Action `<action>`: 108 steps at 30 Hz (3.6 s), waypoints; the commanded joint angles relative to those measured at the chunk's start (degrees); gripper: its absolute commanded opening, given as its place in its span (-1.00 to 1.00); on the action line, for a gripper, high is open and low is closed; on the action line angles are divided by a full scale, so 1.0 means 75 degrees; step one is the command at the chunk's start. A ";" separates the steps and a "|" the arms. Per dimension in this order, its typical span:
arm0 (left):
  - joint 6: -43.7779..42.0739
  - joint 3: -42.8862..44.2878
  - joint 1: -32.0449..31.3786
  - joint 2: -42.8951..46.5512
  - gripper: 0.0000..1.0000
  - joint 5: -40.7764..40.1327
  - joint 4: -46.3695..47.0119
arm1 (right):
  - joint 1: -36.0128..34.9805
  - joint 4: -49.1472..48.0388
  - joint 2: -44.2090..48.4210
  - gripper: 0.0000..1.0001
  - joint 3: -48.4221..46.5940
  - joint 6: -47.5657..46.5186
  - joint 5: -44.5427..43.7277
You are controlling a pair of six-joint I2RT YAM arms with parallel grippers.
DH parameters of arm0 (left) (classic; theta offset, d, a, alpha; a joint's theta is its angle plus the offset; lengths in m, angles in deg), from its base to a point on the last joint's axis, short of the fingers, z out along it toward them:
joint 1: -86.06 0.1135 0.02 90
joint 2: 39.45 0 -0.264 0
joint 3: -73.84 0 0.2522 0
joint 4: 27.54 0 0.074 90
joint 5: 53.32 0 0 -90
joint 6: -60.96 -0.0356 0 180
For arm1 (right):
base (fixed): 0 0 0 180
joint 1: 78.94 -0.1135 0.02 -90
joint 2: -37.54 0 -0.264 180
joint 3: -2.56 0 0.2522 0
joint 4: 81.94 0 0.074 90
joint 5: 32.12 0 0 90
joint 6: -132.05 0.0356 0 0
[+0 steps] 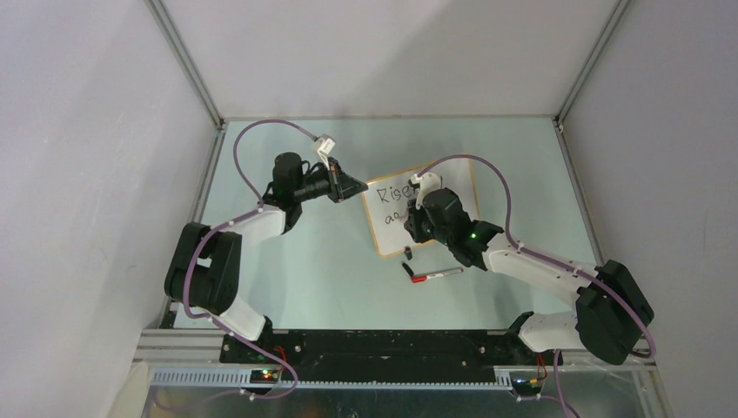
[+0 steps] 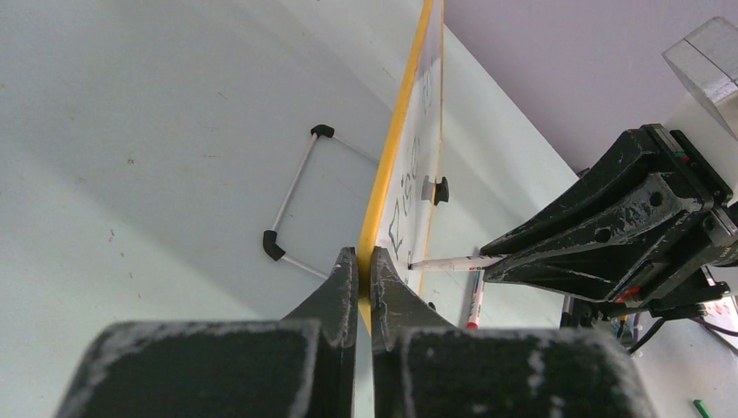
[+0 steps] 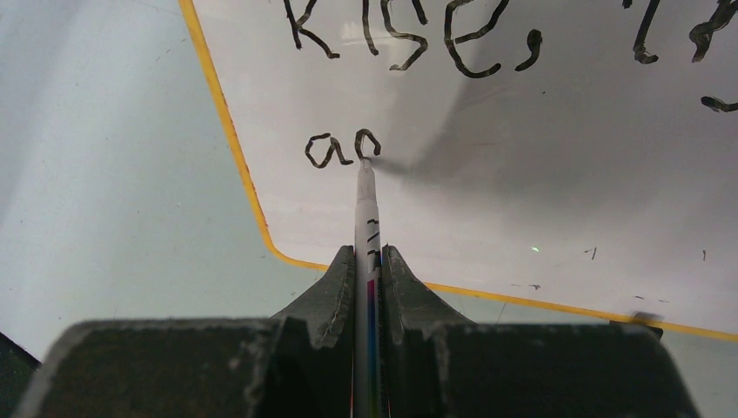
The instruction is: Write a sentence on the whiteboard
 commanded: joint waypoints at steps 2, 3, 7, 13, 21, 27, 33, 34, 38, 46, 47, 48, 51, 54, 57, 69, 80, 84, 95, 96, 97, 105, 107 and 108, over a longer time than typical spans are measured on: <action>-0.0333 0.0249 -0.0167 0.0190 -0.95 -0.0018 -0.0290 | 0.0127 -0.0189 0.0082 -1.00 -0.0270 0.0004 -0.0359; -0.0330 0.0252 -0.0165 0.0184 -0.95 -0.0013 -0.0291 | 0.0138 -0.0190 0.0092 -1.00 -0.0269 -0.0002 -0.0365; -0.0327 0.0255 -0.0168 0.0178 -0.95 -0.0013 -0.0291 | 0.0147 -0.0200 0.0095 -1.00 -0.0270 0.0019 -0.0387; -0.0333 0.0254 -0.0167 0.0177 -0.95 -0.0010 -0.0291 | 0.0172 -0.0223 0.0107 -1.00 -0.0269 0.0023 -0.0362; -0.0337 0.0277 -0.0181 0.0149 -0.95 -0.0014 -0.0287 | 0.0165 -0.0212 0.0153 -1.00 -0.0336 -0.0014 -0.0384; -0.0346 0.0285 -0.0190 0.0160 -0.95 -0.0019 -0.0310 | 0.0163 -0.0204 0.0102 -1.00 -0.0382 -0.0019 -0.0347; -0.0360 0.0284 -0.0181 0.0146 -0.95 -0.0036 -0.0325 | 0.0173 -0.0204 0.0112 -1.00 -0.0386 -0.0032 -0.0344; -0.0361 0.0281 -0.0181 0.0150 -0.95 -0.0038 -0.0323 | 0.0173 -0.0198 0.0110 -1.00 -0.0386 -0.0034 -0.0345; -0.0376 0.0278 -0.0190 0.0176 -0.95 -0.0043 -0.0354 | 0.0162 -0.0156 0.0067 -1.00 -0.0386 -0.0024 -0.0337; -0.0404 0.0289 -0.0181 0.0155 -0.95 -0.0076 -0.0387 | 0.0095 0.0101 0.0016 -1.00 -0.0386 -0.0026 -0.0375; -0.0408 0.0290 -0.0187 0.0149 -0.95 -0.0077 -0.0394 | 0.0077 0.0131 0.0015 -1.00 -0.0386 -0.0033 -0.0384; -0.0409 0.0296 -0.0185 0.0144 -0.95 -0.0078 -0.0389 | 0.0078 0.0146 0.0008 -1.00 -0.0386 -0.0030 -0.0394; -0.0403 0.0301 -0.0188 0.0143 -0.95 -0.0072 -0.0394 | 0.0024 0.0200 0.0005 -1.00 -0.0362 -0.0058 -0.0419; -0.0415 0.0302 -0.0186 0.0148 -0.95 -0.0072 -0.0394 | -0.0022 0.0218 0.0013 -1.00 -0.0313 -0.0059 -0.0401; -0.0416 0.0302 -0.0185 0.0145 -0.95 -0.0077 -0.0397 | -0.0057 0.0244 0.0013 -1.00 -0.0299 -0.0065 -0.0418; -0.0410 0.0313 -0.0181 0.0175 -0.95 -0.0089 -0.0448 | -0.0122 0.0379 0.0153 -1.00 -0.0176 -0.0030 -0.0423; -0.0410 0.0313 -0.0181 0.0175 -0.95 -0.0089 -0.0454 | -0.0168 0.0431 0.0146 -1.00 -0.0095 -0.0003 -0.0370; -0.0413 0.0307 -0.0185 0.0177 -0.95 -0.0083 -0.0445 | -0.0194 0.0401 0.0144 -1.00 -0.0093 -0.0009 -0.0320; -0.0433 0.0297 -0.0187 0.0185 -0.95 -0.0078 -0.0465 | -0.0230 0.0209 0.0106 -1.00 -0.0093 -0.0082 -0.0178; -0.0436 0.0299 -0.0190 0.0181 -0.95 -0.0078 -0.0466 | -0.0233 0.0169 0.0106 -1.00 -0.0093 -0.0090 -0.0173; -0.0428 0.0295 -0.0186 0.0187 -0.95 -0.0078 -0.0463 | -0.0235 0.0153 0.0101 -1.00 -0.0093 -0.0093 -0.0148; -0.0436 0.0301 -0.0198 0.0191 -0.95 -0.0070 -0.0462 | -0.0237 0.0062 0.0067 -1.00 -0.0158 -0.0111 -0.0062; -0.0441 0.0312 -0.0191 0.0188 -0.95 -0.0080 -0.0463 | -0.0232 0.0084 0.0100 -1.00 -0.0163 -0.0118 -0.0058; -0.0435 0.0313 -0.0186 0.0183 -0.95 -0.0079 -0.0466 | -0.0230 0.0097 0.0115 -1.00 -0.0163 -0.0126 -0.0050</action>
